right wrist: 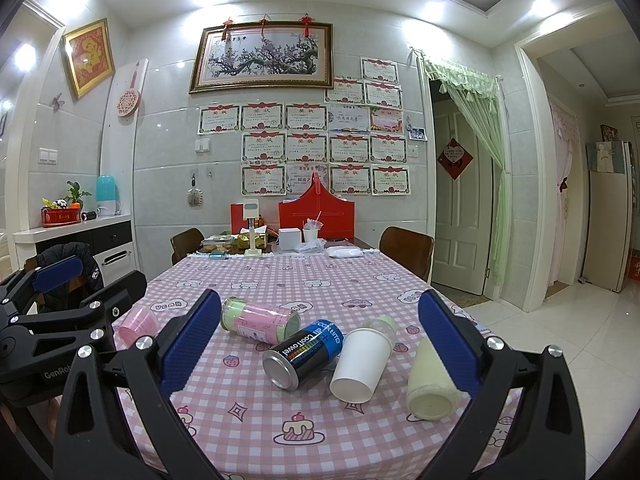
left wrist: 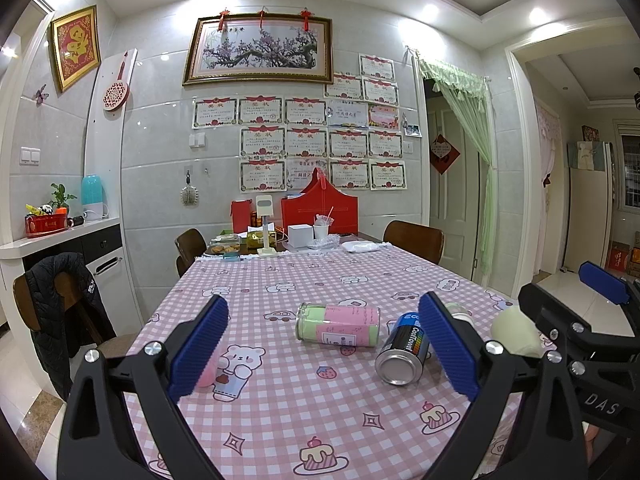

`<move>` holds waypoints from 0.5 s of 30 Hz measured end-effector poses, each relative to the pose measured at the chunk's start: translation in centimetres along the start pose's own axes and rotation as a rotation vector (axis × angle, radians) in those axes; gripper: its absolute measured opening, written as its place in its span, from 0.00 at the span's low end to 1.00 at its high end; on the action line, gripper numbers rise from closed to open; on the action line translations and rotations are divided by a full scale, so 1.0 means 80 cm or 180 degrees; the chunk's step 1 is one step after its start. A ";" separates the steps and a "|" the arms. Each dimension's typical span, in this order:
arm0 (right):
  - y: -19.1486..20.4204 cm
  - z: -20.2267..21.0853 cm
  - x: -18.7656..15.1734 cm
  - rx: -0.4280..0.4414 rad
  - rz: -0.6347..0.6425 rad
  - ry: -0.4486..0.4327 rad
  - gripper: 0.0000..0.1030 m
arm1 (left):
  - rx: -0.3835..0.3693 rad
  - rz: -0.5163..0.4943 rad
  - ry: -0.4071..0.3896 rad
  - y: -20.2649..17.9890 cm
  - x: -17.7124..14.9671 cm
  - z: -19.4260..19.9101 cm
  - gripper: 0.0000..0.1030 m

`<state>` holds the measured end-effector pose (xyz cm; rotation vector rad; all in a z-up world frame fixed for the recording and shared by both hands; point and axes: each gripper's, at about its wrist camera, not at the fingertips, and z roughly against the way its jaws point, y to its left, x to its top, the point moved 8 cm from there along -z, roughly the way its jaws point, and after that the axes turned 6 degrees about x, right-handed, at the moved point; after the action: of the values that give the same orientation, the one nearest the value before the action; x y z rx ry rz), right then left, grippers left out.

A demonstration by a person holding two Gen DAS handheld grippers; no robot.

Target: Flip cup upside down

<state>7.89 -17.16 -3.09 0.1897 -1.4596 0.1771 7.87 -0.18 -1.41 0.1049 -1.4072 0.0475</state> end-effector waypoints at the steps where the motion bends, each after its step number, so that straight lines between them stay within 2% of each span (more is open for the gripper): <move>1: 0.000 0.000 0.000 0.0000 -0.0001 0.0000 0.92 | 0.0000 0.0000 0.0001 0.000 0.000 0.000 0.92; 15: -0.001 -0.002 -0.005 -0.0002 -0.0003 0.0003 0.92 | -0.0001 -0.0003 0.0007 0.001 0.000 0.000 0.92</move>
<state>8.02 -17.24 -3.51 0.1898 -1.4585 0.1760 7.89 -0.13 -1.44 0.1052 -1.4050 0.0468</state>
